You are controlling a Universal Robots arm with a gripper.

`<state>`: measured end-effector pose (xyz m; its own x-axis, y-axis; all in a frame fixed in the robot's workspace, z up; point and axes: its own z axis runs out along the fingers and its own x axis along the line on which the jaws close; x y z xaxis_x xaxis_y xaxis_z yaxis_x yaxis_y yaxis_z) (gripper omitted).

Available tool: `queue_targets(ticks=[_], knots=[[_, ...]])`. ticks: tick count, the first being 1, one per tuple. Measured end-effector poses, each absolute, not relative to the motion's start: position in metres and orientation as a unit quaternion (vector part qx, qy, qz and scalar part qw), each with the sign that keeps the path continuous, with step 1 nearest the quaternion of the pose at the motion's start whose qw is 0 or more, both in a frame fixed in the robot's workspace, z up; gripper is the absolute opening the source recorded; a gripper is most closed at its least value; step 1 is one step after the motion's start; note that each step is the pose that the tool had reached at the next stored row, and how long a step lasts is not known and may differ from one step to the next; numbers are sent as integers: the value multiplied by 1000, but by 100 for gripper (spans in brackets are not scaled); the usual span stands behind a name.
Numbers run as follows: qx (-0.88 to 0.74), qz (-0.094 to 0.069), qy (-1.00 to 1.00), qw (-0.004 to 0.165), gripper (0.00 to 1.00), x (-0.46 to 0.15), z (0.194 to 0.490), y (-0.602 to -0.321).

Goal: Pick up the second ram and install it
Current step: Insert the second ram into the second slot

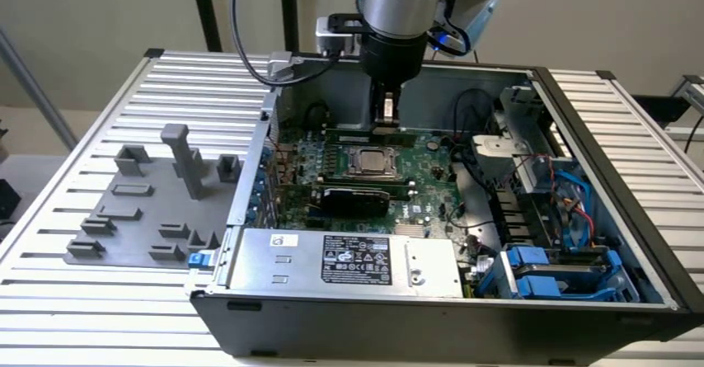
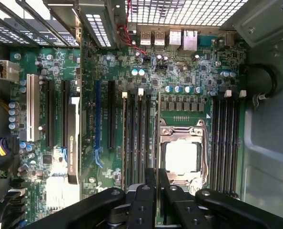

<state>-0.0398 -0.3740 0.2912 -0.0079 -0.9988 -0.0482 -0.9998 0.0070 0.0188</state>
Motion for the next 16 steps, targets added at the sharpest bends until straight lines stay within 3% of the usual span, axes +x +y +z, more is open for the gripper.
queue_targets(ticks=[16], knots=[[-704,22,710,10,14,-44,262,-375]])
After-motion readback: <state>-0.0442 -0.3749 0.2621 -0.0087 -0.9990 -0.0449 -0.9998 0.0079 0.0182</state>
